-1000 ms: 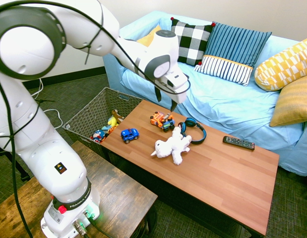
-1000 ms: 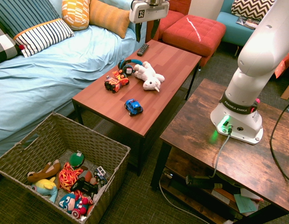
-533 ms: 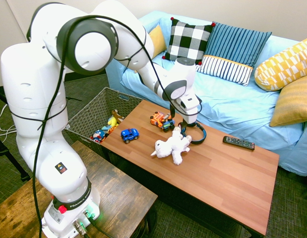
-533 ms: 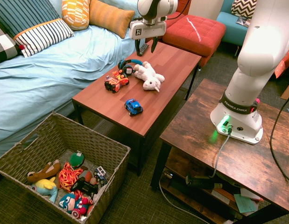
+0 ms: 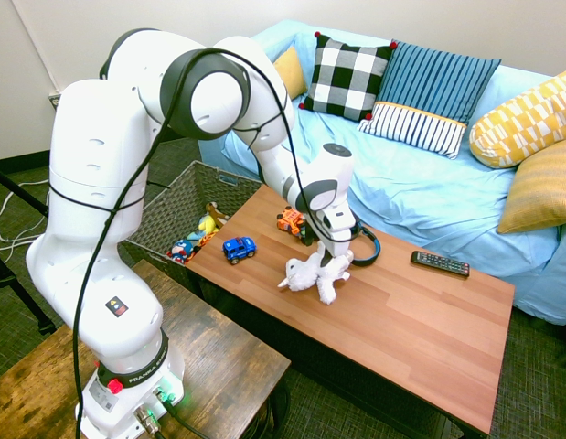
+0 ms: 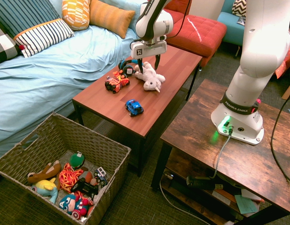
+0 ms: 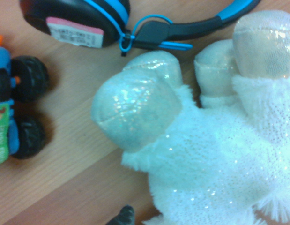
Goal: Put the stuffed toy in the basket
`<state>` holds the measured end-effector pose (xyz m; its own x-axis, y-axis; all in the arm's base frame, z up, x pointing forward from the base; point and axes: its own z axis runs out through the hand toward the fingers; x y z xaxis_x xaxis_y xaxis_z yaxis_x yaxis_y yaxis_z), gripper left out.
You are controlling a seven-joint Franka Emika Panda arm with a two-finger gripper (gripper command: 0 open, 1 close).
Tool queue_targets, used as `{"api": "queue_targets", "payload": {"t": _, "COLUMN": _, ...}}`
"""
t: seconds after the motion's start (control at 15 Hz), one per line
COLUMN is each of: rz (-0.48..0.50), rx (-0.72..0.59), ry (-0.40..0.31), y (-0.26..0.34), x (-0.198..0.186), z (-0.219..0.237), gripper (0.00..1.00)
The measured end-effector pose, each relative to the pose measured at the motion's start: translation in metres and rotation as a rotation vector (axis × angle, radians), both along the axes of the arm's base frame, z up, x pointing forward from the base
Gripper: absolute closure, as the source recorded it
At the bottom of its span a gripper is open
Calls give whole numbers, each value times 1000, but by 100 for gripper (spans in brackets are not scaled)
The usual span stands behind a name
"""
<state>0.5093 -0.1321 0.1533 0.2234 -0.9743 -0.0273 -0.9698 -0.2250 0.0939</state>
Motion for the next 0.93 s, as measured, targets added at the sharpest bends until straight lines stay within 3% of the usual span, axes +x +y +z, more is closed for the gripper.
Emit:
{"api": "queue_targets", "payload": {"t": 0.33, "rz": -3, "rx": -3, "ry": 26, "y": 3, "x": -1, "z": -32, "gripper": 0}}
{"api": "queue_targets", "payload": {"t": 0.4, "rz": -4, "rx": -3, "ry": 31, "y": 5, "x": 0, "z": -39, "gripper": 100}}
{"api": "queue_targets", "payload": {"t": 0.93, "rz": -23, "rx": 1, "ry": 34, "y": -1, "x": 4, "z": -52, "gripper": 100}}
